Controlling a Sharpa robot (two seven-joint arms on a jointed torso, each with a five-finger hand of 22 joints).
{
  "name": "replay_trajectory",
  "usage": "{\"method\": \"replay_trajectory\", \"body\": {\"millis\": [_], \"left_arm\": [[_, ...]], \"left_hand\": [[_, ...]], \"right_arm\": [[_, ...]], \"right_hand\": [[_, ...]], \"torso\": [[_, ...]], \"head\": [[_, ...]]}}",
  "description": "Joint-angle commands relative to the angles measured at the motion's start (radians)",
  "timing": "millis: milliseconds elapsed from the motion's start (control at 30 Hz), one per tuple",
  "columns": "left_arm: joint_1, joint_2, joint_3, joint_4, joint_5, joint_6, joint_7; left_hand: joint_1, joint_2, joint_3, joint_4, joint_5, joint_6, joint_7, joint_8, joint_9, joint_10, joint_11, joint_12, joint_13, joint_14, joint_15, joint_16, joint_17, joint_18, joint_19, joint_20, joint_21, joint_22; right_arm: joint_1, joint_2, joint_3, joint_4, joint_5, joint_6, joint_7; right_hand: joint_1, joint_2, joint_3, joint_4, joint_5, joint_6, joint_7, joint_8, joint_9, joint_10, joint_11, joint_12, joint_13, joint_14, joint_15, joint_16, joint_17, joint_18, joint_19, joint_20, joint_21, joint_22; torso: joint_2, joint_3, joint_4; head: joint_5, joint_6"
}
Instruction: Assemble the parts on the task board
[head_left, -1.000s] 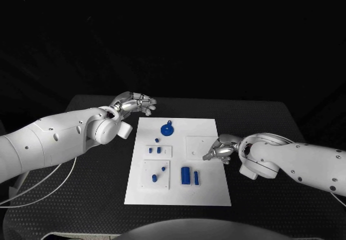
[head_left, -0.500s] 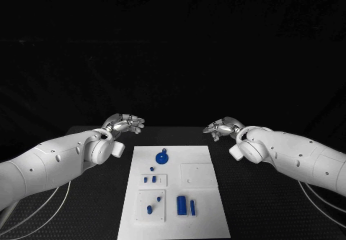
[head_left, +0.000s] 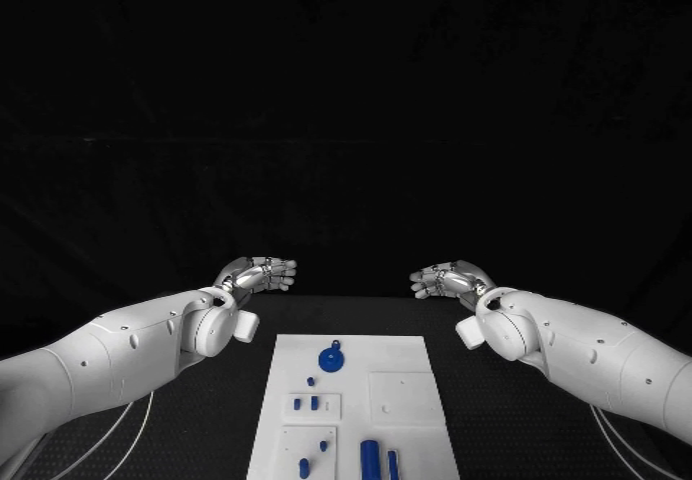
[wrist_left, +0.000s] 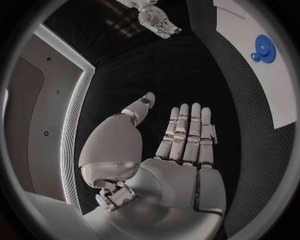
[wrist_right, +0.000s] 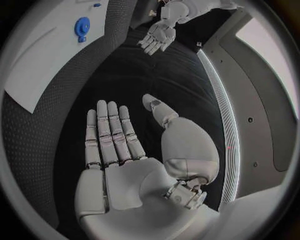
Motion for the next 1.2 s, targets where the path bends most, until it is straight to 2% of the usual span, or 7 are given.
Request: {"method": "replay_trajectory", "body": {"millis": [33, 133, 167, 200, 367, 400, 1200], "left_arm": [[0.0, 0.001, 0.001, -0.005, 0.042, 0.031, 0.024], [-0.001, 0.0, 0.001, -0.006, 0.042, 0.048, 0.023], [-0.001, -0.001, 0.0, -0.006, 0.015, 0.009, 0.004], [-0.002, -0.002, 0.001, -0.004, 0.015, 0.007, 0.005], [-0.01, -0.01, 0.008, 0.03, 0.018, -0.027, 0.015], [-0.013, -0.012, 0.01, 0.042, 0.018, -0.04, 0.019], [-0.156, -0.143, 0.132, 0.607, 0.055, -0.615, 0.191]], "left_hand": [[-0.013, -0.001, -0.009, 0.001, -0.003, -0.008, 0.0, -0.005, -0.001, -0.008, -0.001, 0.001, -0.009, -0.015, 0.002, -0.014, -0.005, -0.013, -0.01, 0.0, -0.018, -0.009], [-0.017, -0.003, -0.012, 0.003, -0.003, -0.008, 0.0, -0.005, -0.001, -0.008, -0.001, 0.002, -0.013, -0.02, 0.002, -0.019, -0.006, -0.015, -0.01, 0.0, -0.025, -0.013], [-0.314, 0.148, -0.477, 0.132, -0.058, -0.763, -0.118, -0.293, -0.454, -0.987, -0.099, -0.065, -0.14, -0.734, -0.132, -0.382, -0.433, -0.015, -0.593, -0.036, -0.382, -0.378], [-1.023, 0.148, -0.477, 0.132, -0.058, -0.763, -0.118, -0.293, -0.454, -0.987, -0.099, -0.065, -0.14, -0.734, -0.132, -0.382, -0.433, -0.015, -0.593, -0.036, -0.382, -0.395], [-1.023, 0.148, -0.477, 0.132, -0.058, -0.763, -0.118, -0.293, -0.454, -0.987, -0.099, -0.065, -0.14, -0.734, -0.132, -0.382, -0.433, -0.015, -0.593, -0.036, -0.382, -0.524], [-1.023, 0.148, -0.477, 0.132, -0.058, -0.763, -0.118, -0.293, -0.454, -0.987, -0.099, -0.065, -0.14, -0.734, -0.132, -0.382, -0.433, -0.015, -0.593, -0.036, -0.382, -1.229], [-1.023, 0.148, -0.477, 0.132, -0.058, -0.763, -0.118, -0.293, -0.454, -0.987, -0.099, -0.065, -0.14, -0.734, -0.132, -0.382, -0.433, -0.015, -0.593, -0.036, -0.382, -1.229]], "right_arm": [[-0.002, 0.0, 0.004, 0.0, 0.04, 0.04, 0.045], [-0.004, 0.003, 0.006, -0.005, 0.04, 0.041, 0.045], [-0.002, 0.001, 0.006, -0.002, 0.016, 0.011, 0.014], [-0.003, 0.0, 0.006, 0.0, 0.017, 0.009, 0.015], [-0.007, -0.012, 0.006, 0.034, 0.034, -0.023, 0.03], [-0.009, -0.017, 0.006, 0.047, 0.041, -0.035, 0.035], [-0.09, -0.235, 0.007, 0.655, 0.346, -0.615, 0.301]], "right_hand": [[0.021, -0.005, -0.014, 0.002, -0.031, -0.009, 0.003, 0.0, -0.006, 0.01, 0.003, -0.02, -0.026, 0.005, 0.003, -0.019, -0.014, 0.015, 0.011, 0.003, -0.018, -0.013], [0.029, -0.008, -0.03, 0.002, -0.046, -0.011, 0.003, 0.002, -0.01, 0.02, 0.003, -0.034, -0.044, 0.01, 0.002, -0.029, -0.022, 0.018, 0.017, 0.006, -0.031, -0.02], [-0.928, 0.087, -0.5, 0.292, -0.27, -0.836, -0.176, -0.247, -0.51, -0.982, -0.152, -0.247, -0.219, -0.862, -0.138, -0.428, -0.48, -0.162, -0.558, -0.201, -0.312, -0.326], [-0.928, 0.087, -0.5, 0.292, -0.27, -0.836, -0.176, -0.247, -0.51, -0.982, -0.152, -0.247, -0.219, -0.862, -0.138, -0.428, -0.48, -0.162, -0.558, -0.201, -0.312, -0.34], [-0.928, 0.087, -0.5, 0.292, -0.27, -0.836, -0.176, -0.247, -0.51, -0.982, -0.152, -0.247, -0.219, -0.862, -0.138, -0.428, -0.48, -0.162, -0.558, -0.201, -0.312, -1.041], [-0.928, 0.087, -0.5, 0.292, -0.27, -0.836, -0.176, -0.247, -0.51, -0.982, -0.152, -0.247, -0.219, -0.862, -0.138, -0.428, -0.48, -0.162, -0.558, -0.201, -0.312, -1.041], [-0.928, 0.087, -0.5, 0.292, -0.27, -0.836, -0.176, -0.247, -0.51, -0.982, -0.152, -0.247, -0.219, -0.862, -0.138, -0.428, -0.48, -0.162, -0.558, -0.201, -0.312, -1.041]], "torso": [[-0.006, 0.0038, -0.0007], [-0.005, 0.0063, -0.0029], [-0.004, 0.0031, -0.001], [-0.005, 0.0036, -0.001], [-0.014, 0.0109, -0.0009], [-0.018, 0.0137, -0.0009], [-0.03, 0.0236, -0.0009]], "head": [[0.005, 0.01], [0.002, 0.014], [0.004, 0.009], [0.003, 0.008], [-0.011, -0.009], [-0.017, -0.015], [-0.036, -0.038]]}}
